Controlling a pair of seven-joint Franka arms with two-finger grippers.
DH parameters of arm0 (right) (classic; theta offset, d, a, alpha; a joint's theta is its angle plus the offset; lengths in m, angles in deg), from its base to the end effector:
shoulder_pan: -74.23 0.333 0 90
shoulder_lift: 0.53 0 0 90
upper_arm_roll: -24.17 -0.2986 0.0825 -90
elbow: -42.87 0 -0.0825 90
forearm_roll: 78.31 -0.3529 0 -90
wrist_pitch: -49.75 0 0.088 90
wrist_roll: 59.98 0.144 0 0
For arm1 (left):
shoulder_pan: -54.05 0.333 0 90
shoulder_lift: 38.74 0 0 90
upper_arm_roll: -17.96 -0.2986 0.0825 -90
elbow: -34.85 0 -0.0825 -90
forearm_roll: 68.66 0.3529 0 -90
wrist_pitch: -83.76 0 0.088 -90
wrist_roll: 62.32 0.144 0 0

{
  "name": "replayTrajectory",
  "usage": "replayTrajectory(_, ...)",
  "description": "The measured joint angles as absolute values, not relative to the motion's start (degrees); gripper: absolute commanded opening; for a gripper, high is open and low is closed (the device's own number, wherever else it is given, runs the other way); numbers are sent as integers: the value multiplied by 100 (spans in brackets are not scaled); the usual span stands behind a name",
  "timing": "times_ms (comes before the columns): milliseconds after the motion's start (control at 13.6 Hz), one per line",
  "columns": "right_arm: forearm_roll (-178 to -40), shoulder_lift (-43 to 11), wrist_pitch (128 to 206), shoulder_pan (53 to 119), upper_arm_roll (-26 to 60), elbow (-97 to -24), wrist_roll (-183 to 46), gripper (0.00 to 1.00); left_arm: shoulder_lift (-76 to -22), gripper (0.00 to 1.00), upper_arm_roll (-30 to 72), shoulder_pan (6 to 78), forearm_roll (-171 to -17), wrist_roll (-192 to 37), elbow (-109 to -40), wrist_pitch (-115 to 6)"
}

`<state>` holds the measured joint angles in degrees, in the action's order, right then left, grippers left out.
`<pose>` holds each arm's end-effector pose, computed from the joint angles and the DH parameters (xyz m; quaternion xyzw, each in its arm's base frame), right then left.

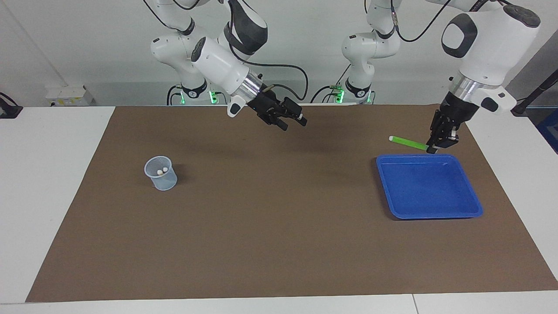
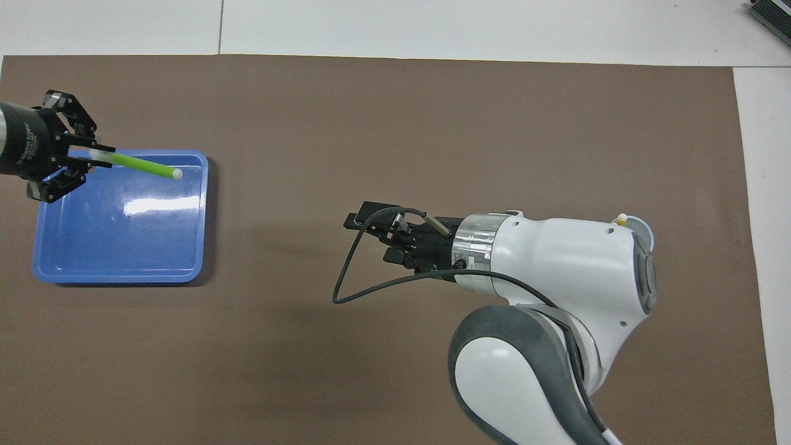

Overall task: Transfer and insert pens with both arms
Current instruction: 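Lift the green pen out of the tray with the left gripper, then hold the green pen out while the right gripper reaches to grasp it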

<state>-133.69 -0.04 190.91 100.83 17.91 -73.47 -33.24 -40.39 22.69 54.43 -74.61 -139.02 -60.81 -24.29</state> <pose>0.4763 0.3292 0.4685 -0.8783 0.2427 0.0121 0.4117 0.5625 -0.0537 0.5416 0.7957 0.5961 0.0374 0.1001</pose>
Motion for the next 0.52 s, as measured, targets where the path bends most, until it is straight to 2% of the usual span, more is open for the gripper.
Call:
replayTrajectory(221, -13999, -4, 19338, 10087, 1787, -7339, -3317, 100, -4018, 0, 2282, 5023, -7455, -15028, -6096, -2428)
replayTrajectory(516, -14155, -5, 19630, 10088, 1775, -7332, -3317, 100, -3904, 0, 2288, 4590, -7150, -15930, -6231, -2428)
